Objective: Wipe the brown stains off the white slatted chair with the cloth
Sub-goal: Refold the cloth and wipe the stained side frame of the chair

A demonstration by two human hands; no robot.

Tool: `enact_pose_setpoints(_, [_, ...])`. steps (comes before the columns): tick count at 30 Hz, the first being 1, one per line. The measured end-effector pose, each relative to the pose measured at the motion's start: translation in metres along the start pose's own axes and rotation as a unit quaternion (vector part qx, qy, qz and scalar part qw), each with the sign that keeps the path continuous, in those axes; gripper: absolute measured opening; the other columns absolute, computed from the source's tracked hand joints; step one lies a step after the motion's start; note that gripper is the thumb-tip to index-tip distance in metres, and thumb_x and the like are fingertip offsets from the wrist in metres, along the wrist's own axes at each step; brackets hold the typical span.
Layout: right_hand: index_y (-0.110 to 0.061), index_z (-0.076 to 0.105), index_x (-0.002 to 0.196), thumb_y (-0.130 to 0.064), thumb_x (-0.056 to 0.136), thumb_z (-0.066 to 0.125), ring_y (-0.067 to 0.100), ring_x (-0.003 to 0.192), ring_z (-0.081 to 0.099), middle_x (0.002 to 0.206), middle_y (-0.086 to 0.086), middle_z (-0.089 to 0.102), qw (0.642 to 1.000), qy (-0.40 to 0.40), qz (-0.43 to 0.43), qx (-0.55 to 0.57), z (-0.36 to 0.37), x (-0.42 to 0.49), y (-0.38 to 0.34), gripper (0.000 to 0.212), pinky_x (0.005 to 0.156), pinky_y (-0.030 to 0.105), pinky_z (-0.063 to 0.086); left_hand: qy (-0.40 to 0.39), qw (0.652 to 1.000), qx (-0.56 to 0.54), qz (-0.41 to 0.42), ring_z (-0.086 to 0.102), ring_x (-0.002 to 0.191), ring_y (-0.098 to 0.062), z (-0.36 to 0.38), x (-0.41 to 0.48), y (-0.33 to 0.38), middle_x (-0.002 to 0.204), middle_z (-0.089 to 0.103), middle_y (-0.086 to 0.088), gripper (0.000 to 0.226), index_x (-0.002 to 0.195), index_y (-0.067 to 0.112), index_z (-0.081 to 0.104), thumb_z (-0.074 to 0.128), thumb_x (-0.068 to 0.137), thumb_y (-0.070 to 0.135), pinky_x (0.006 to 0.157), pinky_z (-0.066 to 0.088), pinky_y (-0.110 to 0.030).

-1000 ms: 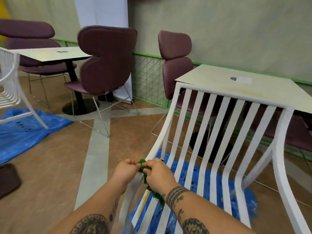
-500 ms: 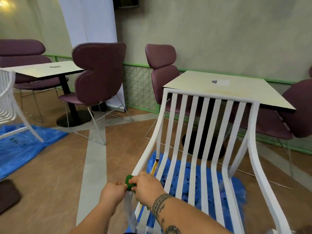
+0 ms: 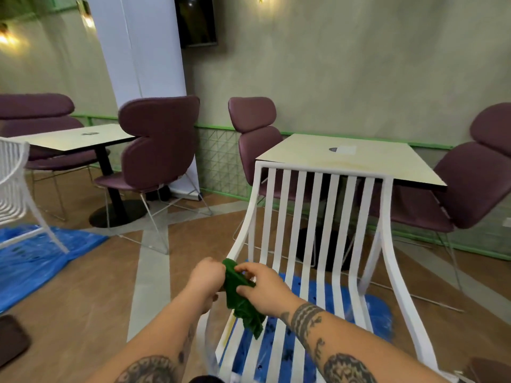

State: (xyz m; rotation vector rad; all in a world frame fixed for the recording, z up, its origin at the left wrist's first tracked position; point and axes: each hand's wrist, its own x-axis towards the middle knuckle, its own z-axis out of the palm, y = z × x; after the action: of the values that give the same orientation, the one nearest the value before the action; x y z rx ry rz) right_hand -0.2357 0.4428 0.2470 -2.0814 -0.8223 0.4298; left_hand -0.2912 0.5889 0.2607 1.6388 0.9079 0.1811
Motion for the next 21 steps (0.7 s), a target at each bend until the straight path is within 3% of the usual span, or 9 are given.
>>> enact_pose_setpoints(4, [-0.032,0.047,0.133,-0.041,0.094,0.066,0.017,0.114,0.061,0.129,-0.007,0.052,0.978,0.092,-0.001,0.186,-0.034,-0.021,-0.001,0.044,0.098,0.040,0.055,-0.072,0.994,-0.070,0.053,0.064,0.086,-0.031,0.019,-0.028,0.041,0.103,0.066,-0.017,0.012,0.099,0.014,0.053,0.043,0.100,0.009,0.075,0.056,-0.042])
enact_pose_setpoints(6, [-0.030,0.039,0.141,-0.048,0.096,0.059,0.015,0.125,0.051,0.136,-0.012,0.044,0.976,0.139,0.024,0.169,-0.055,-0.029,-0.001,0.052,0.105,0.038,0.049,-0.088,0.990,-0.065,0.086,0.063,0.084,-0.030,0.030,-0.039,0.055,0.097,0.066,-0.017,0.012,0.097,0.015,0.054,0.044,0.101,0.010,0.074,0.055,-0.041])
enact_pose_setpoints(8, [-0.028,0.044,0.141,-0.050,0.097,0.057,0.013,0.122,0.052,0.131,-0.012,0.048,0.982,0.147,0.032,0.118,-0.074,-0.036,0.000,0.051,0.102,0.034,0.049,-0.101,0.985,-0.063,0.125,0.061,0.080,-0.027,0.042,-0.050,0.065,0.092,0.065,-0.013,0.012,0.098,0.015,0.055,0.045,0.101,0.008,0.068,0.052,-0.037])
enact_pose_setpoints(11, [-0.017,0.069,0.106,-0.041,0.098,0.059,0.020,0.097,0.067,0.102,0.001,0.071,0.985,0.155,0.036,0.062,-0.096,-0.046,-0.005,0.027,0.086,0.038,0.056,-0.059,0.978,-0.040,0.197,0.062,0.076,-0.021,0.059,-0.063,0.075,0.092,0.068,-0.007,0.015,0.099,0.019,0.058,0.049,0.099,0.007,0.065,0.051,-0.033])
enact_pose_setpoints(13, [-0.013,0.069,0.092,-0.042,0.098,0.059,0.028,0.086,0.068,0.090,0.011,0.072,0.980,0.181,0.046,0.069,-0.105,-0.049,-0.007,0.031,0.080,0.044,0.055,0.001,0.973,-0.012,0.233,0.063,0.079,-0.017,0.066,-0.068,0.076,0.094,0.069,-0.003,0.014,0.099,0.023,0.059,0.051,0.101,0.012,0.064,0.050,-0.030])
enact_pose_setpoints(17, [-0.009,0.057,0.080,-0.060,0.088,0.056,0.040,0.083,0.067,0.085,0.021,0.065,0.962,0.208,0.059,0.165,-0.126,-0.046,-0.015,0.051,0.081,0.058,0.057,0.069,0.960,0.035,0.268,0.061,0.085,-0.016,0.070,-0.071,0.075,0.100,0.067,0.000,0.014,0.102,0.030,0.058,0.046,0.105,0.024,0.067,0.045,-0.030])
enact_pose_setpoints(21, [-0.008,0.060,0.081,-0.065,0.078,0.059,0.046,0.089,0.069,0.088,0.025,0.067,0.953,0.207,0.056,0.213,-0.154,-0.043,-0.022,0.057,0.079,0.064,0.057,0.028,0.953,0.040,0.300,0.063,0.096,-0.020,0.067,-0.068,0.078,0.101,0.069,0.000,0.025,0.105,0.024,0.064,0.054,0.101,0.046,0.074,0.044,-0.031])
